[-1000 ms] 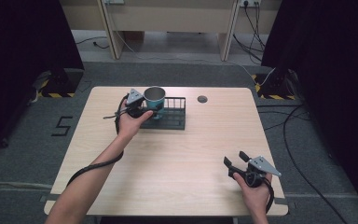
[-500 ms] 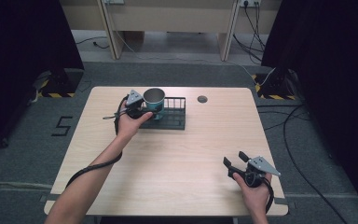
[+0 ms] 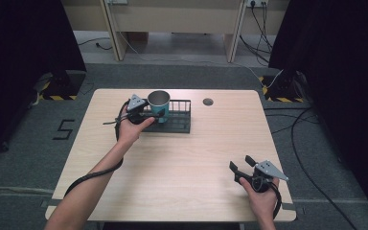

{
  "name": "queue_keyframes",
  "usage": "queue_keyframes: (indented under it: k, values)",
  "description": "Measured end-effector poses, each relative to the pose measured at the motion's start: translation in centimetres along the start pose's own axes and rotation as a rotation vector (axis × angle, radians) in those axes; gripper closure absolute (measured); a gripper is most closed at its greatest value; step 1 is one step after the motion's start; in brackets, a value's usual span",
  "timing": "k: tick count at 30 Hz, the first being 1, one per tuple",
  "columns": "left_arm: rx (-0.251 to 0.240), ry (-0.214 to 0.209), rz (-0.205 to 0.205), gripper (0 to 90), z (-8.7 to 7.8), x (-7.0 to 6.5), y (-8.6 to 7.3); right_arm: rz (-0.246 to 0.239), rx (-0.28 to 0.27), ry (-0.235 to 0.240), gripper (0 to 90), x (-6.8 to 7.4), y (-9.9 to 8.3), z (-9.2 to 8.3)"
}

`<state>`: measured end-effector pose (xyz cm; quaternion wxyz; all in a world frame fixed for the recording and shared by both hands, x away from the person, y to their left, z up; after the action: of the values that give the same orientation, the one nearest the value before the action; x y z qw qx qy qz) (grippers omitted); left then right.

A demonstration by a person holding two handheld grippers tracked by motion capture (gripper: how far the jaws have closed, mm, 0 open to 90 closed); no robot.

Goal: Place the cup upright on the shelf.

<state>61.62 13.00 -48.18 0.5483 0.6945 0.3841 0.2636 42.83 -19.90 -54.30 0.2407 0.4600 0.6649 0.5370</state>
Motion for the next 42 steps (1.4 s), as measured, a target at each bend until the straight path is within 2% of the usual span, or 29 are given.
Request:
queue_keyframes:
  k: [16, 28, 32, 42]
  values:
    - [-0.007, -0.016, 0.026, 14.1, -2.3, -0.1, -0.1, -0.003, 0.002, -0.002, 25.9, 0.1, 0.0, 0.0]
    - [-0.014, -0.017, 0.027, 14.1, -4.3, 0.1, -0.2, -0.002, 0.002, -0.003, 25.9, 0.1, -0.1, 0.0]
    - [-0.019, -0.014, 0.016, 14.1, -5.2, 0.3, -0.5, 0.000, 0.003, -0.003, 25.9, 0.1, -0.1, 0.0]
    - [-0.023, -0.012, 0.020, 14.2, -6.8, 0.5, -1.1, -0.001, 0.003, -0.004, 25.9, 0.1, -0.1, 0.0]
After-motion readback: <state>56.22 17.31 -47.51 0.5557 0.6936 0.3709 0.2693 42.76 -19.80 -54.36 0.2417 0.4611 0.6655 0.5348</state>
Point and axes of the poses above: each handheld gripper's, and its own axes: z roughly forward along the jaws, y roughly out of its top, x roughly to its left, the point moved 10 cm from there along z, roughly forward along the jaws, and after that the axes turned 3 degrees about y, right-handed, at the moved point
